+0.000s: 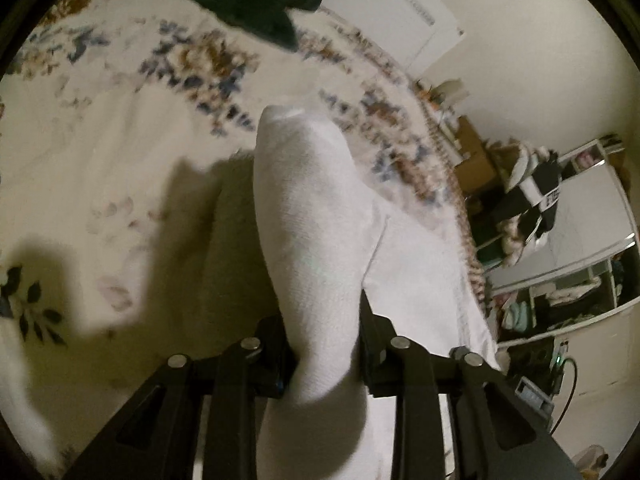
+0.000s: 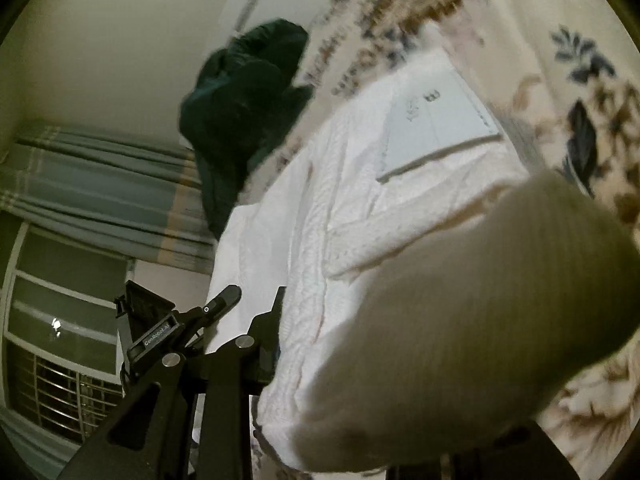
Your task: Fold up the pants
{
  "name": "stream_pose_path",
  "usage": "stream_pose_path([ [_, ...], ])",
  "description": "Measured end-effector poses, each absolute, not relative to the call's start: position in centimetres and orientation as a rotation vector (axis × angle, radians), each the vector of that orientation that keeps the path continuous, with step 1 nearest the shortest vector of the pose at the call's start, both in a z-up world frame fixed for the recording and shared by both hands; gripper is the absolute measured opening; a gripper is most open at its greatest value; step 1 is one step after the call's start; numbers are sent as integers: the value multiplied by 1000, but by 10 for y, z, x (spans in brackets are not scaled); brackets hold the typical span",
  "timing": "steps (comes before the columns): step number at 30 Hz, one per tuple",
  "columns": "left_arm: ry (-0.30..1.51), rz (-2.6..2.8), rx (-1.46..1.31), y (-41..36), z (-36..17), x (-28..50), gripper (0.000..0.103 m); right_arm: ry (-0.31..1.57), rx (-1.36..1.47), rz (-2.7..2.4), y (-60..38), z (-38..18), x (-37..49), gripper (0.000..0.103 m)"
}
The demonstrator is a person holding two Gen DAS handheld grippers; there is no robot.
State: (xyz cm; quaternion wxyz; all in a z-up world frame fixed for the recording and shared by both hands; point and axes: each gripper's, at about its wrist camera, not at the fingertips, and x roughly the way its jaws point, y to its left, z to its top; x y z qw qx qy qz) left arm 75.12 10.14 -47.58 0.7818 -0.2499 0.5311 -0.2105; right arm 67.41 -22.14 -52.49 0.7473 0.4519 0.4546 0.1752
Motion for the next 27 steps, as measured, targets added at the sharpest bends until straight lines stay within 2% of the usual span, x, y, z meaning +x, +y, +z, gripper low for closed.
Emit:
stream_pose_path([
  [2,1157,-466,-527,103,-480,746,40,1023,990,371,-223,-533,675,44],
  [4,1164,-441,-492,105,-482,737,61,1060,969,339,-231,-531,675,51],
  [5,1168,-428,-484,108,-481,735,66,1073,951,320,-234,-530,673,58],
  [7,1188,-404,-499,112,-483,727,78,1099,913,272,-242,-526,669,58],
  [9,1221,-386,-505,115,-484,721,82,1131,875,231,-246,-520,663,64],
  [14,1214,-294,-357,107,-459,703,84,1185,656,39,-250,-483,650,95],
  [16,1202,-243,-237,96,-441,691,91,1187,516,-33,-241,-464,644,97],
  [18,1175,-217,-173,89,-427,678,92,1178,392,-93,-229,-446,634,103],
  [27,1117,-105,-67,68,-374,629,92,1096,180,-198,-195,-365,586,103],
])
